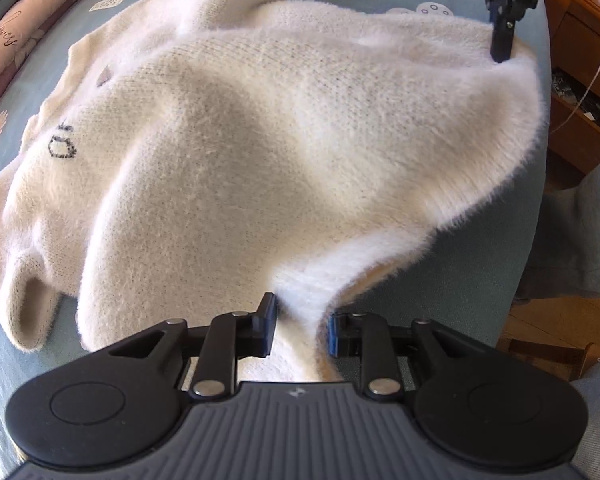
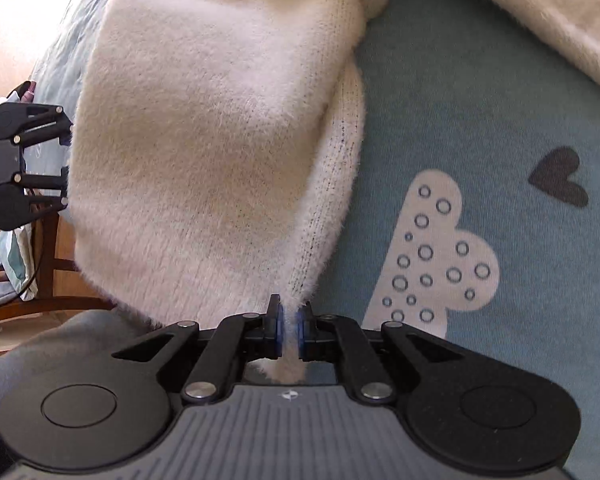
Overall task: Fold clothes
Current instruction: 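Open both grippers and release the sweater onto the bed, then grasp the sweater hem with the left gripper and pull it straight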
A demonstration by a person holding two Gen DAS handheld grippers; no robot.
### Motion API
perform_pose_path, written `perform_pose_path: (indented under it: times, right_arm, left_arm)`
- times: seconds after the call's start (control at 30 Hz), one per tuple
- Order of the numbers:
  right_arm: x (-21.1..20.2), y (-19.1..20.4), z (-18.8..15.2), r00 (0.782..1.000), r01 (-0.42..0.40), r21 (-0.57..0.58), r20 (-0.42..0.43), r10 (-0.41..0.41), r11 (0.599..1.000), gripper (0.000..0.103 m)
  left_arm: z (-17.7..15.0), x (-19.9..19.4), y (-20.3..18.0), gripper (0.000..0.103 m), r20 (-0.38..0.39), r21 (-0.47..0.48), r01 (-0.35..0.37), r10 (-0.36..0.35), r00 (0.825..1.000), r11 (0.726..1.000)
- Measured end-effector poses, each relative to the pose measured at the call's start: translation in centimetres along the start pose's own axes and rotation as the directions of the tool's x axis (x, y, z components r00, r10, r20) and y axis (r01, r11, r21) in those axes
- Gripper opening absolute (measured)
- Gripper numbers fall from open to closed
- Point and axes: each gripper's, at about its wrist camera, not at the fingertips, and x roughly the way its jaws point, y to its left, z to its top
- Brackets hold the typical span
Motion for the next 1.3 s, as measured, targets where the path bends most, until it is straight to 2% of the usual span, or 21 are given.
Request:
perform_pose_path:
  times: [0.07,0.17,0.37,0.4,0.5,0.53,0.6,0.67,0.73,0.8,0.9,0.93,1.0,1.03,1.13,1.23,1.3]
  right_arm:
    - [0.0,0.2,-1.2,1.000,0.021,0.015,-0.017,-0.020,1.000,0.007]
    - [0.0,0.6,-1.9,0.998,0.057,0.037,0.002,-0.057,0.998,0.008]
    - [-1.7,1.4,-1.5,0.988,0.094,0.108,0.114,-0.107,0.990,0.022]
    - [-2.0,1.5,-1.6,0.984,0.106,0.114,0.131,-0.121,0.988,0.029]
    - [-3.5,1.5,-0.3,0.972,0.112,0.133,0.192,-0.136,0.985,0.030]
    - [-4.0,1.5,0.2,0.967,0.112,0.139,0.213,-0.140,0.984,0.031]
    - [-5.0,1.5,1.2,0.956,0.113,0.152,0.253,-0.149,0.982,0.037]
    - [-5.1,1.9,2.1,0.949,0.117,0.153,0.275,-0.156,0.981,0.038]
    - [-4.7,2.9,3.3,0.945,0.114,0.137,0.290,-0.150,0.984,0.038]
    - [-4.3,3.9,4.1,0.941,0.104,0.122,0.309,-0.138,0.987,0.038]
    - [-3.5,5.7,5.3,0.938,0.085,0.097,0.329,-0.113,0.992,0.038]
    - [-3.3,6.2,5.6,0.937,0.083,0.088,0.332,-0.108,0.993,0.038]
    - [-2.9,7.0,6.0,0.937,0.080,0.071,0.336,-0.099,0.994,0.038]
    - [-2.8,7.3,6.2,0.937,0.079,0.063,0.337,-0.096,0.995,0.038]
    - [-2.5,7.8,6.4,0.938,0.079,0.058,0.333,-0.094,0.995,0.038]
    - [-2.4,8.0,6.6,0.937,0.083,0.067,0.335,-0.101,0.994,0.038]
    - [-2.3,8.1,6.6,0.935,0.087,0.071,0.338,-0.106,0.994,0.038]
  left_arm:
    - [-0.3,0.1,-0.3,0.025,-0.007,0.021,0.010,-0.010,1.000,1.000]
    - [-0.9,0.0,-0.6,0.026,-0.009,0.041,0.017,-0.017,1.000,0.999]
    - [-2.4,-0.7,-0.2,0.027,-0.015,0.007,0.037,-0.037,0.999,0.999]
    - [-2.8,-0.9,-0.1,0.027,-0.015,0.001,0.039,-0.039,0.999,0.999]
    - [-4.0,-1.5,0.3,0.031,-0.005,-0.024,0.039,-0.039,0.999,0.999]
    - [-4.4,-1.7,0.6,0.036,-0.001,-0.046,0.040,-0.040,0.999,0.998]
    - [-5.2,-2.1,1.5,0.040,0.005,-0.124,0.054,-0.054,0.999,0.991]
    - [-6.2,-2.4,2.8,0.040,0.018,-0.250,0.090,-0.088,0.996,0.964]
    - [-7.4,-2.5,4.7,0.040,0.038,-0.403,0.129,-0.125,0.991,0.906]
    - [-9.0,-2.4,6.1,0.040,0.067,-0.552,0.172,-0.162,0.984,0.816]
    - [-11.4,-2.2,8.3,0.041,0.128,-0.731,0.227,-0.198,0.972,0.643]
    - [-12.4,-2.2,8.9,0.043,0.153,-0.779,0.248,-0.210,0.966,0.576]
    - [-13.7,-1.9,9.6,0.048,0.205,-0.837,0.291,-0.227,0.952,0.464]
    - [-14.5,-2.0,9.8,0.048,0.223,-0.849,0.305,-0.232,0.947,0.432]
    - [-16.0,-1.9,10.0,0.052,0.264,-0.869,0.335,-0.233,0.936,0.365]
    - [-17.4,-1.1,10.5,0.061,0.317,-0.883,0.383,-0.256,0.913,0.272]
    - [-17.6,1.3,10.4,0.062,0.314,-0.895,0.385,-0.295,0.902,0.225]
